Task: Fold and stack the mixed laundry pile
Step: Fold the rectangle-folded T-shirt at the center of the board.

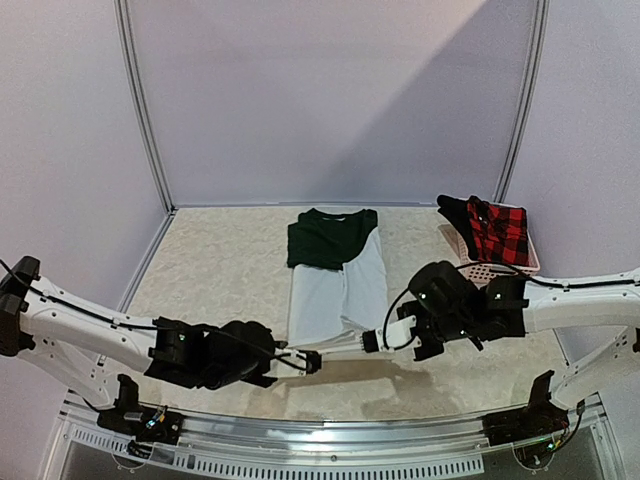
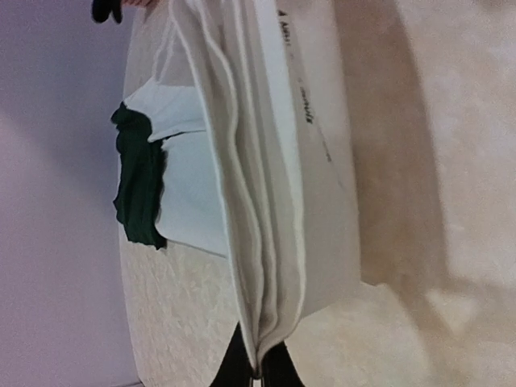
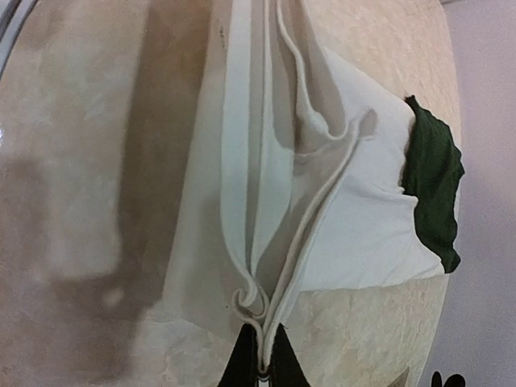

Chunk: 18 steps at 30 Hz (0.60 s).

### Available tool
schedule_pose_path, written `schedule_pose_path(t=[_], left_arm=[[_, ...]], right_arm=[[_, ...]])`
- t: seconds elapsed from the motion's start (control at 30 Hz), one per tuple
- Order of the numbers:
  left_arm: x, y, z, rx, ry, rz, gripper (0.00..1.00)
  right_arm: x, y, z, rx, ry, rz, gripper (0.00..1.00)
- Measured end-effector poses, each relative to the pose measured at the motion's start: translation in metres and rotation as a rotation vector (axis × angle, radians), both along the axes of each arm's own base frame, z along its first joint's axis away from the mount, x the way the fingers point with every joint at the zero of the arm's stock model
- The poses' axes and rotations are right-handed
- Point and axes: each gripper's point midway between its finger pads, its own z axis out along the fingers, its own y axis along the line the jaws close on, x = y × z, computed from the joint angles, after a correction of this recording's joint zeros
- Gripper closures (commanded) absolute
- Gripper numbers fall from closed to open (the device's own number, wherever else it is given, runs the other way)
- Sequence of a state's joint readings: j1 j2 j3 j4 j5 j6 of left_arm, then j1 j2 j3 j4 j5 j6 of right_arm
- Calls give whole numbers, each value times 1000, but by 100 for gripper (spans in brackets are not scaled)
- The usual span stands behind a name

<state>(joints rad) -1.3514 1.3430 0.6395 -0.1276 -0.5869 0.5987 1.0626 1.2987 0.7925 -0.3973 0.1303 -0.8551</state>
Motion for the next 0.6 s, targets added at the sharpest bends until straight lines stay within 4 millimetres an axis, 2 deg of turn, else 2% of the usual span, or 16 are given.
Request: schedule_pose_path(t=[0.13, 0.23, 0.37, 0.6], left_arm=[[34, -6, 20, -91, -6, 113, 100], [59, -13, 31, -144, -10, 188, 100], [89, -14, 35, -187, -6, 280, 100], [124, -8, 35, -228, 17, 398, 100]], right_arm=[[38, -6, 17, 67, -5, -115, 100], [64, -11, 19, 97, 7, -195, 100], [89, -12, 14, 114, 28, -274, 100], [124, -4, 6, 137, 52, -354, 100]])
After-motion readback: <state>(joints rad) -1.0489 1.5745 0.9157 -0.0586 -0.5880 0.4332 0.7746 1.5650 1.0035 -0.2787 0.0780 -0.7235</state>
